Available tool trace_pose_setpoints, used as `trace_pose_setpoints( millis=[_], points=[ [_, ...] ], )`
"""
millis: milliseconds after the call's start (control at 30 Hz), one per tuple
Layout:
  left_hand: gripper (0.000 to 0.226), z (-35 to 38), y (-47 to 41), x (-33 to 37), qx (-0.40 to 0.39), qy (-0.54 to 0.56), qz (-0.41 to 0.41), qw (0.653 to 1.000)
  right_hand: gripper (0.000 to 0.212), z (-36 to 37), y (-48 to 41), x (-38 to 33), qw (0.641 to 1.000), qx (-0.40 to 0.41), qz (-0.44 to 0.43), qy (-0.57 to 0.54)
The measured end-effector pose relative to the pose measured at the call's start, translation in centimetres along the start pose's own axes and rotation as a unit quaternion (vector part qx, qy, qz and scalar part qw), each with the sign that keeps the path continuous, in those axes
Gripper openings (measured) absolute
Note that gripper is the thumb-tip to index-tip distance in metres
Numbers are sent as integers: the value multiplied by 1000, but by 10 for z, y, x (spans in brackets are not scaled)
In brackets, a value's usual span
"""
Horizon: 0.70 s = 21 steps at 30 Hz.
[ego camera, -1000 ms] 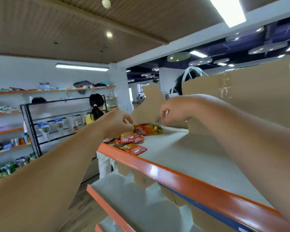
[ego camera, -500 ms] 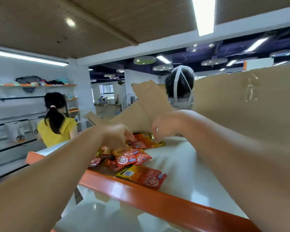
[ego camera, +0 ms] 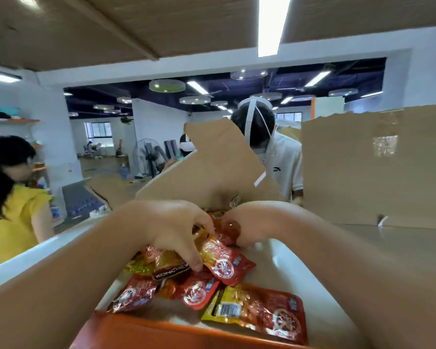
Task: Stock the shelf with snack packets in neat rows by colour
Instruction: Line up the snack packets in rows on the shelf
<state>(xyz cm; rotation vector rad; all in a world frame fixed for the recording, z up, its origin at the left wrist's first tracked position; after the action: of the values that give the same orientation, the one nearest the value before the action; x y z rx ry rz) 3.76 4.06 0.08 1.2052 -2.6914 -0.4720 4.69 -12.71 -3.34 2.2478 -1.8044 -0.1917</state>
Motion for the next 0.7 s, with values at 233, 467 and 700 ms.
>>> trace_pose_setpoints(
  millis=[233, 467, 700],
  points=[
    [51, -36, -27, 20, 1, -25, -2, 1000, 19, -22, 34, 28, 997, 33, 69, -20],
    [65, -20, -65, 25, -7, -32, -7, 999, 34, -5, 54, 71, 980, -51, 190, -4],
    [71, 0, -68, 31, -8, -38, 35, 999, 73, -2, 54, 76, 971, -100, 210, -55]
  ],
)
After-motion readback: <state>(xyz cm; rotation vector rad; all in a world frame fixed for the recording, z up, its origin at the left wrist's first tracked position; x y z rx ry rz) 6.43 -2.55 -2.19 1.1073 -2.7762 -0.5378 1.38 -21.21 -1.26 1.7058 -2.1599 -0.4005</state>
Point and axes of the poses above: each hand's wrist, its own y-axis away from the middle knuckle, its own z-axis out of the palm, x = y × z, the point moved 4 cm from there along -y, towards the middle knuckle, and after that the axes turned 10 degrees about -x, right-handed, at the moved point
